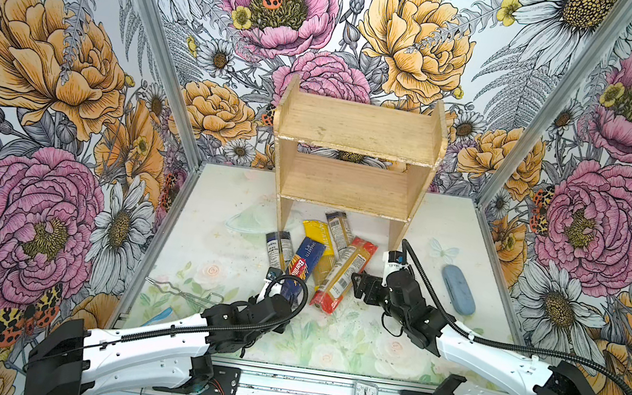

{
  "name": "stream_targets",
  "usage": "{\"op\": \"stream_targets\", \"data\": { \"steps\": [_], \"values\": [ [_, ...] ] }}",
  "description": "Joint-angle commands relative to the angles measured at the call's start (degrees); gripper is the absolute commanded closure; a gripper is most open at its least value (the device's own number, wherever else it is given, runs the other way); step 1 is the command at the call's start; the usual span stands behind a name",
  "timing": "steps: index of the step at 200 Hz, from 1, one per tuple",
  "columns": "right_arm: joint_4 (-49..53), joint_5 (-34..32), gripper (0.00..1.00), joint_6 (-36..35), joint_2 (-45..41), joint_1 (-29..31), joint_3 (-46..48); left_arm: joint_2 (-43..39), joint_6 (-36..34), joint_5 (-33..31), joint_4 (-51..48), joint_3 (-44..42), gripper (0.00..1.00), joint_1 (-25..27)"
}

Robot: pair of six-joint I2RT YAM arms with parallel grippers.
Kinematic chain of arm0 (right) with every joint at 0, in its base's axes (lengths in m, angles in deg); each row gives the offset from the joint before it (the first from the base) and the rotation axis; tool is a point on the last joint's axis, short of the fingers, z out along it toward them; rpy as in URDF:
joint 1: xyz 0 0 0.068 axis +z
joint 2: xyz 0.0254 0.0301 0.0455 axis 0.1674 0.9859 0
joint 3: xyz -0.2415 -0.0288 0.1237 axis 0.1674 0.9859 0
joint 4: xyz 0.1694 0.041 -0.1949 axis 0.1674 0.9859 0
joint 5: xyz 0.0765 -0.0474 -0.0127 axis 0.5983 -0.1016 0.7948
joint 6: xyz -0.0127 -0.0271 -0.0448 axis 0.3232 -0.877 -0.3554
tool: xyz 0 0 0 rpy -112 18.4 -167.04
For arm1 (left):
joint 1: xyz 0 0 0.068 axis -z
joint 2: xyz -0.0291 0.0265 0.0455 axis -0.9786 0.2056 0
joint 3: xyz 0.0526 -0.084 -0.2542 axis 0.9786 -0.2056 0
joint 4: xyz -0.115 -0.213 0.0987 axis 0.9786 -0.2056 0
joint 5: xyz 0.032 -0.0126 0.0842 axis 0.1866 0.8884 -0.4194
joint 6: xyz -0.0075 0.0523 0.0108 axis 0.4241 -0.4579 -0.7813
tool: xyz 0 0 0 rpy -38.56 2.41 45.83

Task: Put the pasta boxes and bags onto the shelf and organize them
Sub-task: 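Close the left gripper on the near end of the blue Barilla box, then lift the Barilla box with the left gripper and carry it toward the shelf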

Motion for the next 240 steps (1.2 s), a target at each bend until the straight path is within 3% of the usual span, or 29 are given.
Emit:
{"op": "stream_targets", "data": {
  "steps": [1, 33, 112, 240],
  "values": [
    [-0.6, -0.2, 0.12, 0.8, 1.3, -0.2, -0.1, -5.1, -1.3, -0.3, 4.1, 2.7, 1.00, -1.6],
    [-0.6, 0.5, 0.12, 0.6, 2.9, -0.2, -1.1, -7.4, -4.2, 0.1, 2.5, 5.8, 1.00, -1.9],
    [0.4, 1.5, 0.12, 1.7, 1.7, -0.3, -1.0, -2.7, -13.7, 0.1, 0.2, 20.4, 1.00, -0.5],
    [3.2, 0.1, 0.11, 2.2, -1.0, -0.5, 0.2, 1.0, -24.0, -9.2, -2.7, 38.4, 1.00, 12.3]
  ]
}}
